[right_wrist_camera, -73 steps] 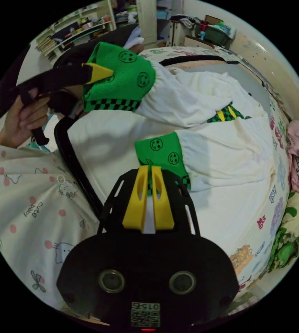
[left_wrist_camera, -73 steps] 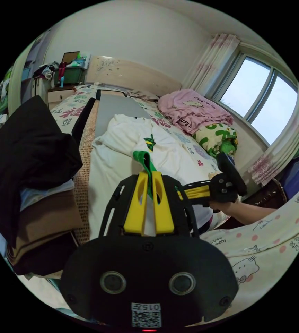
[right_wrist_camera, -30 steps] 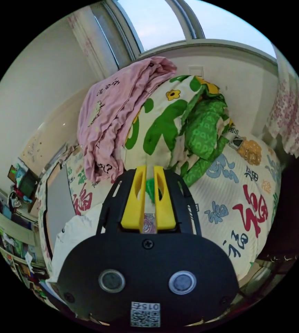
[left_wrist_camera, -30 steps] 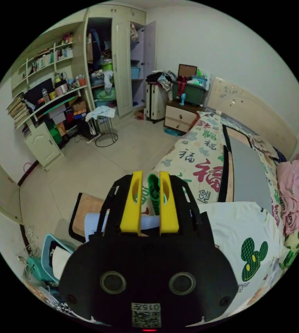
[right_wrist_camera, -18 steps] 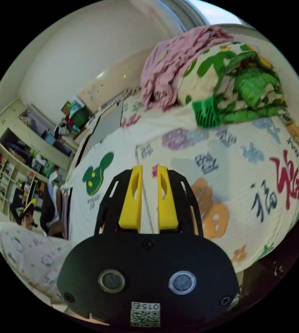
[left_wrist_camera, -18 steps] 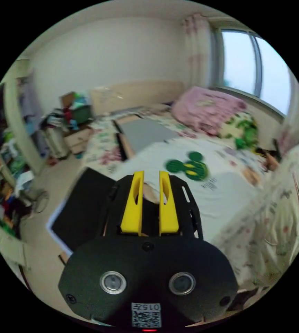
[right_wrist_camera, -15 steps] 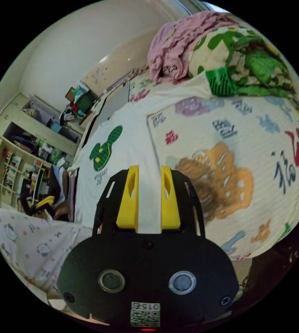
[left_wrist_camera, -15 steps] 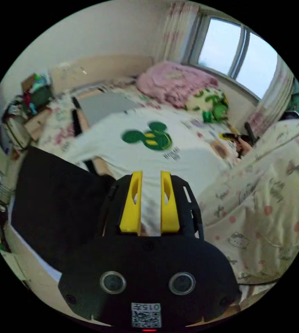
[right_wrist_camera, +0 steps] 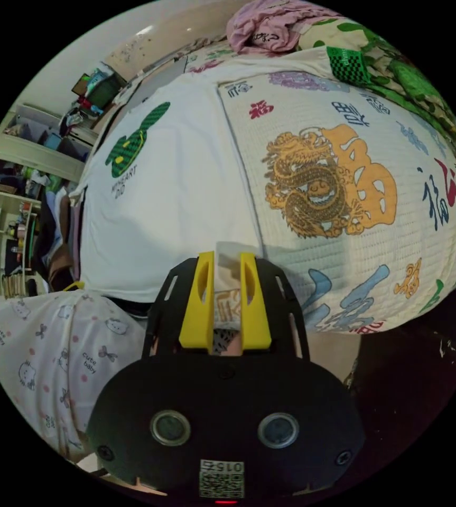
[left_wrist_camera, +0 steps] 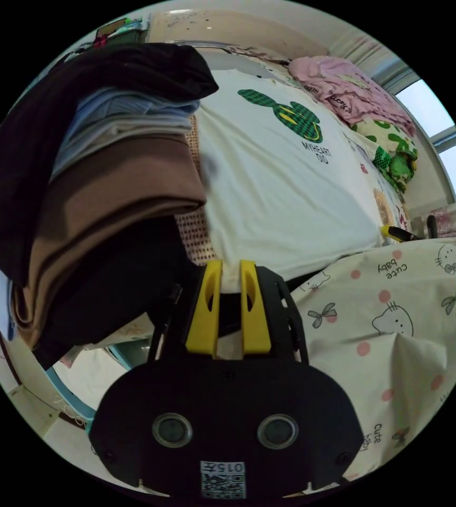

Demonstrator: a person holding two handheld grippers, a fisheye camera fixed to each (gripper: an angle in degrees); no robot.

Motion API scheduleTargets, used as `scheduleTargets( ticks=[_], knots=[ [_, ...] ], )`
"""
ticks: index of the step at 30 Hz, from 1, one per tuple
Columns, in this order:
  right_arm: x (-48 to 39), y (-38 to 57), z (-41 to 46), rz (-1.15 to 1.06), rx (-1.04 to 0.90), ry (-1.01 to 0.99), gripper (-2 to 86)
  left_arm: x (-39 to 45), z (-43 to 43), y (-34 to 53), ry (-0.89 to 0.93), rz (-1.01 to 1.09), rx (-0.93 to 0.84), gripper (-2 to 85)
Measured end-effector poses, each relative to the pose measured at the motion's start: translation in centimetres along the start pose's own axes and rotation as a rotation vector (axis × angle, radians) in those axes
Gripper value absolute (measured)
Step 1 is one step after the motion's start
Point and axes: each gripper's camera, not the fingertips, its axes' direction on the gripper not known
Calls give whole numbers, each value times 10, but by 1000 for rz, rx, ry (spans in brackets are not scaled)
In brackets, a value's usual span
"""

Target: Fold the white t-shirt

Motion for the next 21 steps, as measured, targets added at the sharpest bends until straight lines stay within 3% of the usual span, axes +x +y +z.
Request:
scheduleTargets(
  ticks=[6,12,15,21],
  knots=[
    [19,-4,8,6,-5,109,-5,32,-25,-3,-68,39,10,4],
    [50,-14,26,94,57,34,39,59,-27,-21,-150,54,-55,2],
    [48,-33,58,76,-25,-37,63,92,-16,-35,-236,184,-113,3],
    [27,-71,103,56,-87,160,47,148,-11,-46,-343,470,-148,-1]
  ],
)
